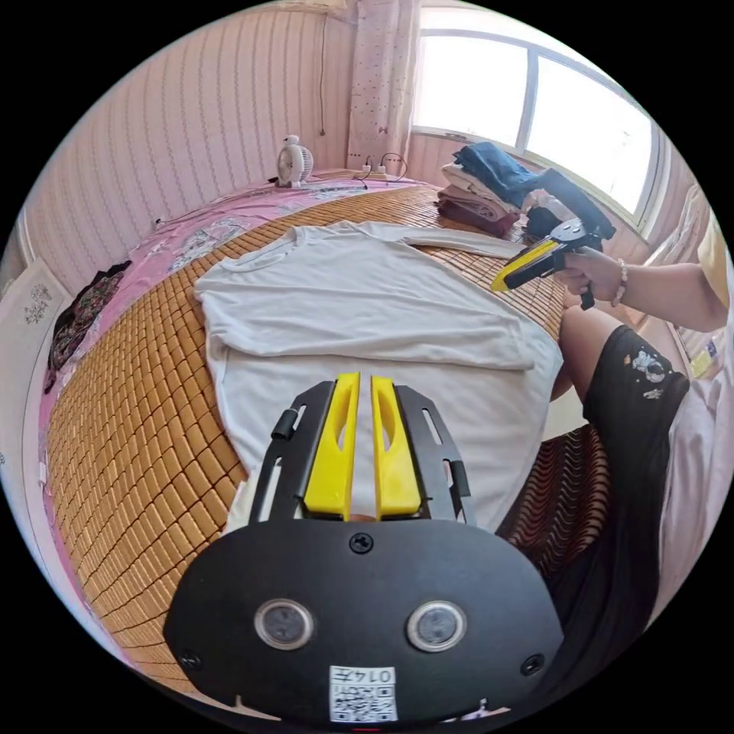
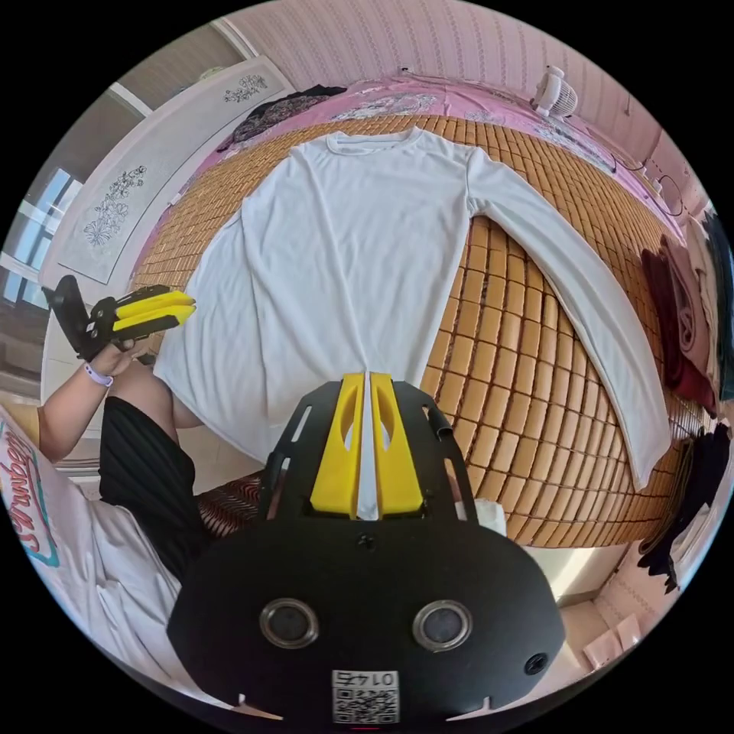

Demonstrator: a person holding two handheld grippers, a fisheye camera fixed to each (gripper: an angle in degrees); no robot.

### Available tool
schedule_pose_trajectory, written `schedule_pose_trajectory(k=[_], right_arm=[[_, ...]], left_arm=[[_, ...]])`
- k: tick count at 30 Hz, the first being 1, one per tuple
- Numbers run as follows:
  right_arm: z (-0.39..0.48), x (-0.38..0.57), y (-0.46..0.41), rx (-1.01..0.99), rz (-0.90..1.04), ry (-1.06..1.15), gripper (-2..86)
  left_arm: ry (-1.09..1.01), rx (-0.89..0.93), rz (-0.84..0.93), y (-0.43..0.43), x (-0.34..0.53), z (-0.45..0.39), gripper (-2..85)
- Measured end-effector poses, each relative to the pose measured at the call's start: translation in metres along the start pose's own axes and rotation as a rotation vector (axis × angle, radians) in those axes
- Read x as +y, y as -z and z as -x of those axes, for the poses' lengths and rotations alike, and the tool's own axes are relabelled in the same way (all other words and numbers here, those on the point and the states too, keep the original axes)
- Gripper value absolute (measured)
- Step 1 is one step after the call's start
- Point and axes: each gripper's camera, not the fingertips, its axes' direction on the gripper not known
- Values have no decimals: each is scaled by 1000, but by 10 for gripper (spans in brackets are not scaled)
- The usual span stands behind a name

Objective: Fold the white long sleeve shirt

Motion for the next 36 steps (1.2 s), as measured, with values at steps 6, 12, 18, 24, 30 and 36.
schedule_pose_trajectory(k=[6,12,18,24,30,36], right_arm=[[41,-123,4,-58,-76,238,8],[82,-278,-24,-131,-140,330,53],[101,-392,-71,-109,-64,280,86],[105,-435,-72,-136,-86,174,17],[104,-447,-46,-73,-99,235,95],[30,-367,39,-166,-243,188,96]], left_arm=[[106,-158,35,-25,2,128,83],[67,-252,-34,-52,-12,184,100],[126,-195,72,-96,-14,235,108],[170,-185,113,-99,-10,259,109],[386,-112,103,-72,18,311,103],[377,-50,32,-7,51,285,89]])
